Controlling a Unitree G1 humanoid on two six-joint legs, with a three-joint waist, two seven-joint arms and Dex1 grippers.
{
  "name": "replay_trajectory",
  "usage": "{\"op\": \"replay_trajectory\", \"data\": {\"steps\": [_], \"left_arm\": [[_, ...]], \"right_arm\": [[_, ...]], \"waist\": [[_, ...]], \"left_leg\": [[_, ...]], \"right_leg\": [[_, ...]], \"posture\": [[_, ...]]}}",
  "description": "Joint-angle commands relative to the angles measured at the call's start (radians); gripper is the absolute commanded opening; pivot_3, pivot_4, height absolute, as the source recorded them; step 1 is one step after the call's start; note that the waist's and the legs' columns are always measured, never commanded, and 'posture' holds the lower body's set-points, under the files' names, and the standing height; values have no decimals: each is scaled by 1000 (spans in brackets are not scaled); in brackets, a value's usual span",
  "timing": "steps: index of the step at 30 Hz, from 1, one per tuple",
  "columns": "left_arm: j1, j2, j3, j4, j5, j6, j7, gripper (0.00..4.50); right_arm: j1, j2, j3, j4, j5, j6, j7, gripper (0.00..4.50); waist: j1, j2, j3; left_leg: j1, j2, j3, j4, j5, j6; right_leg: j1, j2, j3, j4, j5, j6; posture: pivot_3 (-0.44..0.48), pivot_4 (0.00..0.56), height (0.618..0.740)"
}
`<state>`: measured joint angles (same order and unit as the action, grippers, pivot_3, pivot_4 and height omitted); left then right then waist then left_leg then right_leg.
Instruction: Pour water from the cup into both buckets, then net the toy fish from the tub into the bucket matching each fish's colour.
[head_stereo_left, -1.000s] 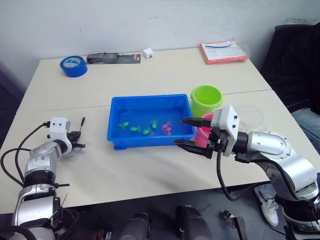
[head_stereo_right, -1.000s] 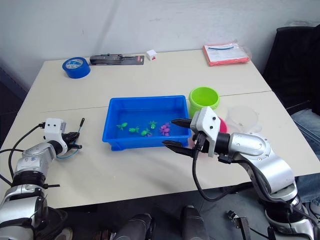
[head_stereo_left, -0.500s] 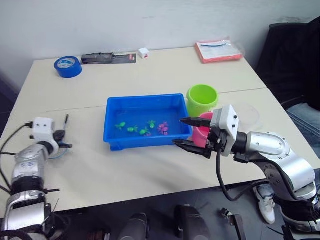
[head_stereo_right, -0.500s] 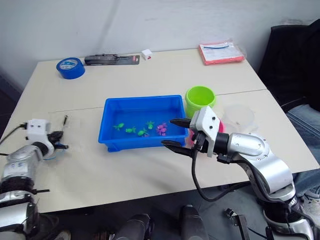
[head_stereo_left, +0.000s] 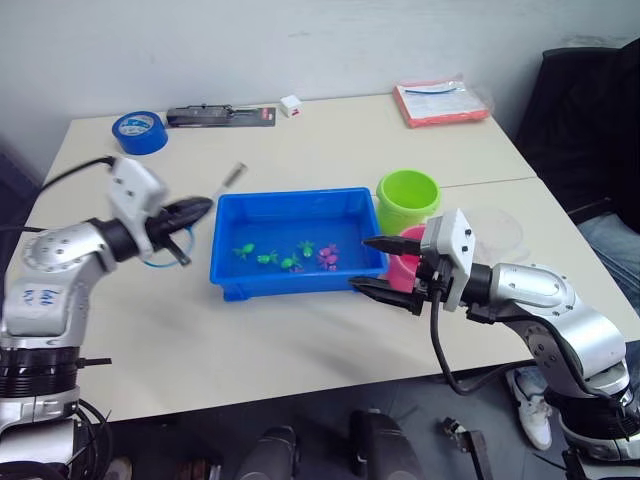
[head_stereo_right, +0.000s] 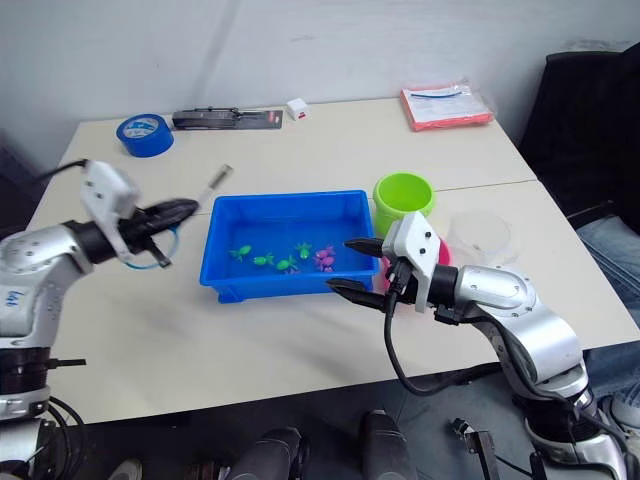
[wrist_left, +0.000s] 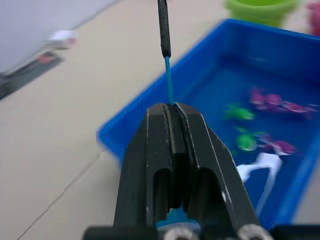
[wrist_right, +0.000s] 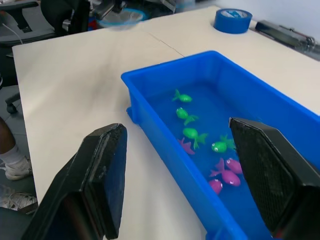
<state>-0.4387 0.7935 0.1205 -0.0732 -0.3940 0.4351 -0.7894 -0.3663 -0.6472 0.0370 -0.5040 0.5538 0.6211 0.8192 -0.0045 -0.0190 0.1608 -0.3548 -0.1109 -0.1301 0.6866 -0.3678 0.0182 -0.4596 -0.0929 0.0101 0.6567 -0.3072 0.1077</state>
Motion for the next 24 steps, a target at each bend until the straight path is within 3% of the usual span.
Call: {"op": "replay_trajectory", "data": {"steps": [1,14,24], "left_arm": [[-14,0,-58,-61,1,-2,-68,131],[-133,-53,-296,4,108,-243,-366,131],[-169,-119,-321,23,122,-278,-421,131]], "right_arm": [[-16,-21,-25,-13,26,41,-6,4500],[-43,-46,0,-46,86,243,-28,4500],[-90,-36,29,-55,121,299,-23,4500]], "waist": [[-1,0,0],[4,0,0],[7,0,0]], "left_leg": [[0,1,0,0,0,0],[0,1,0,-1,0,0],[0,0,0,0,0,0]], "right_leg": [[0,0,0,0,0,0],[0,0,0,-2,0,0],[0,0,-1,-2,0,0]], "posture": [[0,150,740],[0,150,740],[0,150,740]]}}
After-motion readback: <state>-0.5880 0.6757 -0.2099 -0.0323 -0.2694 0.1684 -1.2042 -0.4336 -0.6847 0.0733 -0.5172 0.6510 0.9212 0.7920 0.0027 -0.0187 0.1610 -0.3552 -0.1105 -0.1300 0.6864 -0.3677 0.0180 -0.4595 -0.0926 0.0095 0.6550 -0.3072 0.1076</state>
